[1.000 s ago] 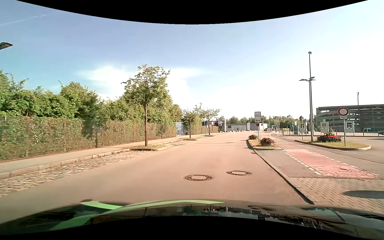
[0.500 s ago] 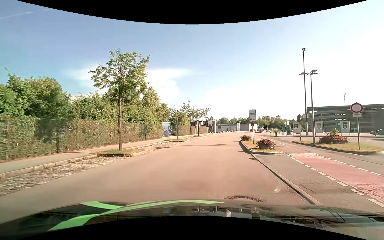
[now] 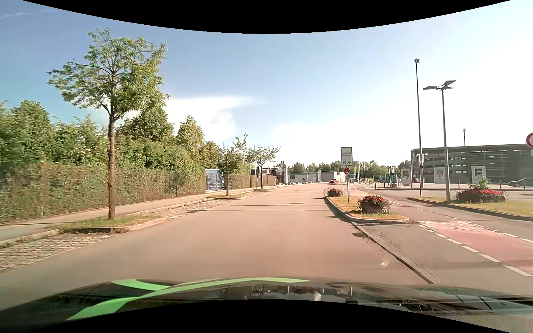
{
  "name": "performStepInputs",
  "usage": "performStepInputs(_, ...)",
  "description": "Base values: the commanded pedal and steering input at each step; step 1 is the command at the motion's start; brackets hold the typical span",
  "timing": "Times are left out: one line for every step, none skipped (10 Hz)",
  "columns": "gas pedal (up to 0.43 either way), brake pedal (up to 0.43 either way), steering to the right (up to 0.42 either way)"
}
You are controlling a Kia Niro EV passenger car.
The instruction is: Follow the waypoints while adhering to traffic rules and regulations
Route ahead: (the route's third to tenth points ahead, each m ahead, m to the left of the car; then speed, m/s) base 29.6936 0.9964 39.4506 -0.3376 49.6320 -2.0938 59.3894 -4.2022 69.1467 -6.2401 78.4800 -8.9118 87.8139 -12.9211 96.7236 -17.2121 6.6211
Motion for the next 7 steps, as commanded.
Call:
performStepInputs(0.248, 0.0, 0.035)
performStepInputs(0.26, 0.0, 0.03)
performStepInputs(0.26, 0.0, 0.03)
performStepInputs(0.26, 0.0, 0.03)
performStepInputs(0.26, 0.0, 0.027)
performStepInputs(0.26, 0.0, 0.019)
performStepInputs(0.248, 0.0, 0.018)
